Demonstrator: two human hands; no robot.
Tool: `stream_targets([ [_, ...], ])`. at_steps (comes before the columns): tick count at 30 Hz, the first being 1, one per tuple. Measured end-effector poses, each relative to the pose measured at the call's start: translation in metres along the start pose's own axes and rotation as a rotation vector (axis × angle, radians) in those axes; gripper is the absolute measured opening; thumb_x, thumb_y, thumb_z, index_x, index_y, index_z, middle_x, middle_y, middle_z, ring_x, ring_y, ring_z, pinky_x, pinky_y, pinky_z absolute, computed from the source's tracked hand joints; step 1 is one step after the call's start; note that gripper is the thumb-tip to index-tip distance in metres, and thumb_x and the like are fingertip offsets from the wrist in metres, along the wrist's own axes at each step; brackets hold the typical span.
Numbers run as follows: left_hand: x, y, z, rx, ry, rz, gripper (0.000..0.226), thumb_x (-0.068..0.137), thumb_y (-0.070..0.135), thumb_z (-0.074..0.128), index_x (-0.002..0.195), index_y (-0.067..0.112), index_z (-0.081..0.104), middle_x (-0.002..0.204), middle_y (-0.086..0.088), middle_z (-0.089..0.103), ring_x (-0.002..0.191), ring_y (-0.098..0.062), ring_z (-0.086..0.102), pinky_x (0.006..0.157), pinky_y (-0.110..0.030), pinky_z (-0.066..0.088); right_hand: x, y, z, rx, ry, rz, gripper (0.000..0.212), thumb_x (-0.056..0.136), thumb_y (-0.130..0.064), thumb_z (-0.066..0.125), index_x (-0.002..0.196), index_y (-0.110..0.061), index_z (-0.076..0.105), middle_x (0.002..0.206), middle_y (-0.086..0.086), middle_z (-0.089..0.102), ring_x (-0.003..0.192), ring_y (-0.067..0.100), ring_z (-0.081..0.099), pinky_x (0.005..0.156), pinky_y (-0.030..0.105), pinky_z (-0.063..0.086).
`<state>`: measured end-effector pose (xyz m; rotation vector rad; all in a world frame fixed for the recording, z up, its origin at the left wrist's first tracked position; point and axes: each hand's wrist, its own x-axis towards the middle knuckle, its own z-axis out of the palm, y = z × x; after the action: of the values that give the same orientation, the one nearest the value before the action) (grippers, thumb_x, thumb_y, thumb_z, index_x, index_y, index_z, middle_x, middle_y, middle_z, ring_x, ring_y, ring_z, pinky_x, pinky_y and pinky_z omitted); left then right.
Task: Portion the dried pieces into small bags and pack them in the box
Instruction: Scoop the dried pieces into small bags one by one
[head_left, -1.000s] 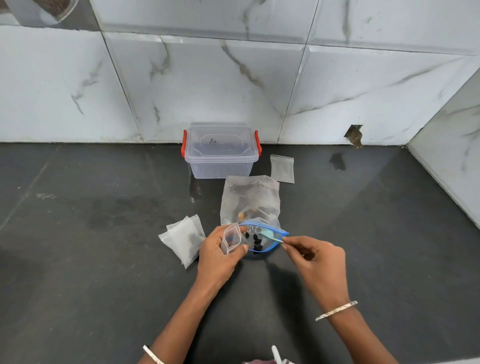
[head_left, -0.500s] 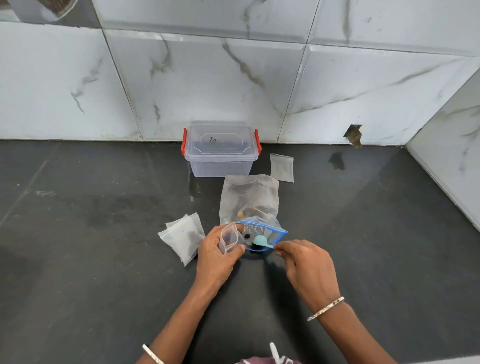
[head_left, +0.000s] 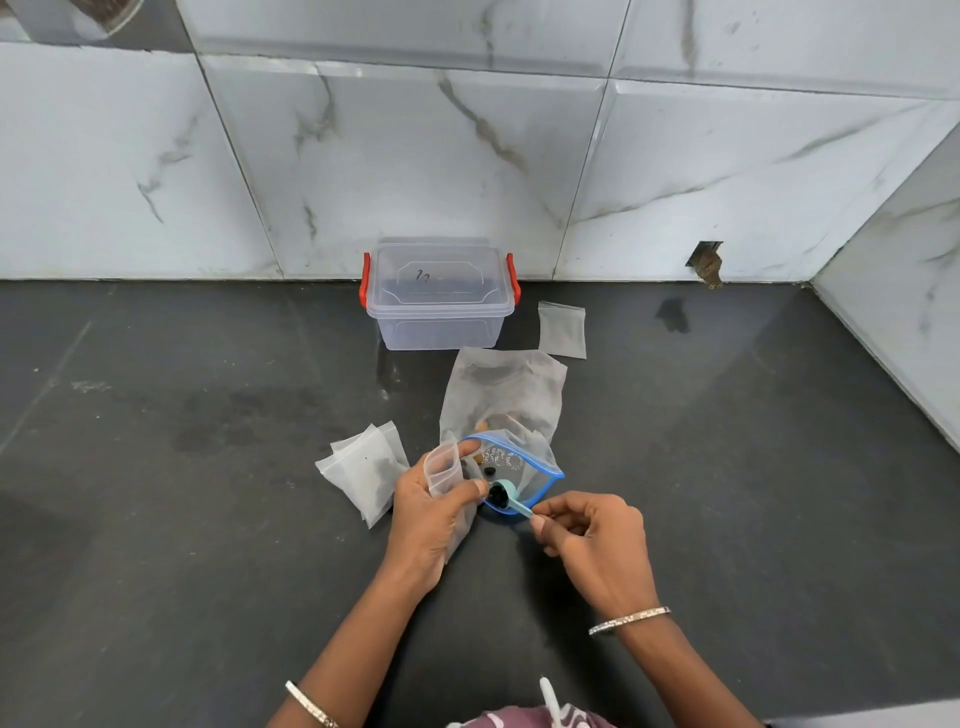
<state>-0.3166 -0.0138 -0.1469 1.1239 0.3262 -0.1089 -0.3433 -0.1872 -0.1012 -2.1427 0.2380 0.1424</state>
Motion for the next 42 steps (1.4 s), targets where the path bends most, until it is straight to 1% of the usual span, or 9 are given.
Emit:
stream_targets([
  [6,-0.001,0.007,0.004,-0.144,-0.053,-0.041,0.045,0.078,-0.023,0.062,0.114,0.003,0.071,0.112,-0.026,0.072,0.086,-0.026,0.068,0.084,-0.038,0.059,-0.002,0.0,0.0,0.244,-0.012,0.153,0.011,0.08,-0.001,0.073,0.076,-0.011,0.077,0.062,0.007,0.073,0.053,0.016,0.066,0.052,0.021,0.051],
  [14,-0.001,0.001,-0.007,0.324,0.011,0.126,0.044,0.063,0.027,0.084,0.107,0.026,0.077,0.12,0.001,0.073,0.113,-0.024,0.07,0.104,-0.051,0.053,0.003,-0.001,-0.014,0.688,-0.04,0.418,0.007,0.079,0.0,0.072,0.086,0.003,0.074,0.073,0.016,0.074,0.051,0.011,0.062,0.047,0.017,0.039],
  [18,-0.003,0.004,-0.004,0.491,0.018,0.22,0.032,0.072,0.018,0.086,0.099,0.033,0.078,0.113,0.011,0.072,0.105,-0.009,0.071,0.1,-0.042,0.056,-0.003,-0.017,-0.024,0.738,-0.034,0.342,0.008,0.079,0.002,0.071,0.086,0.005,0.073,0.073,0.019,0.073,0.052,0.015,0.061,0.051,0.021,0.04],
  [21,-0.004,0.008,-0.001,0.553,0.017,0.252,0.035,0.067,0.033,0.083,0.096,0.05,0.073,0.113,0.01,0.072,0.106,-0.011,0.07,0.097,-0.041,0.057,-0.008,-0.032,-0.029,0.749,-0.023,0.242,0.008,0.08,0.002,0.071,0.087,0.005,0.074,0.076,0.022,0.073,0.055,0.017,0.061,0.056,0.025,0.04],
  [24,-0.003,0.004,-0.001,0.596,0.019,0.278,0.04,0.065,0.045,0.081,0.104,0.041,0.069,0.112,0.004,0.073,0.103,-0.015,0.071,0.094,-0.046,0.057,-0.012,-0.045,-0.031,0.685,-0.028,0.083,0.005,0.081,0.001,0.071,0.085,0.0,0.075,0.074,0.021,0.074,0.055,0.017,0.063,0.051,0.019,0.041],
  [30,-0.003,0.002,-0.001,0.587,0.006,0.315,0.044,0.063,0.041,0.085,0.103,0.029,0.074,0.111,0.004,0.073,0.104,-0.016,0.071,0.094,-0.046,0.058,-0.018,-0.043,-0.013,-0.068,0.116,-0.509,0.015,0.078,-0.014,0.081,0.088,-0.025,0.08,0.081,-0.016,0.076,0.072,-0.001,0.069,0.069,0.012,0.053],
  [33,-0.004,0.004,-0.001,0.592,-0.007,0.317,0.052,0.061,0.047,0.084,0.107,0.024,0.075,0.111,0.009,0.072,0.104,-0.011,0.07,0.092,-0.038,0.059,-0.019,-0.036,-0.008,-0.329,0.125,-0.727,0.018,0.079,-0.016,0.081,0.095,-0.025,0.078,0.091,-0.016,0.075,0.083,0.0,0.067,0.08,0.012,0.052],
  [37,-0.003,0.003,-0.002,0.577,0.014,0.303,0.04,0.067,0.028,0.089,0.105,0.028,0.075,0.111,0.008,0.072,0.103,-0.013,0.071,0.093,-0.043,0.059,-0.02,-0.037,-0.008,-0.247,0.197,-0.727,0.021,0.077,-0.013,0.082,0.094,-0.024,0.079,0.092,-0.015,0.075,0.086,-0.002,0.068,0.081,0.012,0.052],
  [42,-0.001,0.0,-0.003,0.548,0.033,0.284,0.044,0.068,0.04,0.084,0.109,0.03,0.071,0.111,0.002,0.074,0.104,-0.02,0.072,0.095,-0.051,0.057,-0.02,-0.043,-0.018,0.212,0.204,-0.399,0.017,0.075,-0.009,0.083,0.088,-0.019,0.081,0.081,-0.012,0.077,0.071,0.001,0.07,0.07,0.014,0.054],
])
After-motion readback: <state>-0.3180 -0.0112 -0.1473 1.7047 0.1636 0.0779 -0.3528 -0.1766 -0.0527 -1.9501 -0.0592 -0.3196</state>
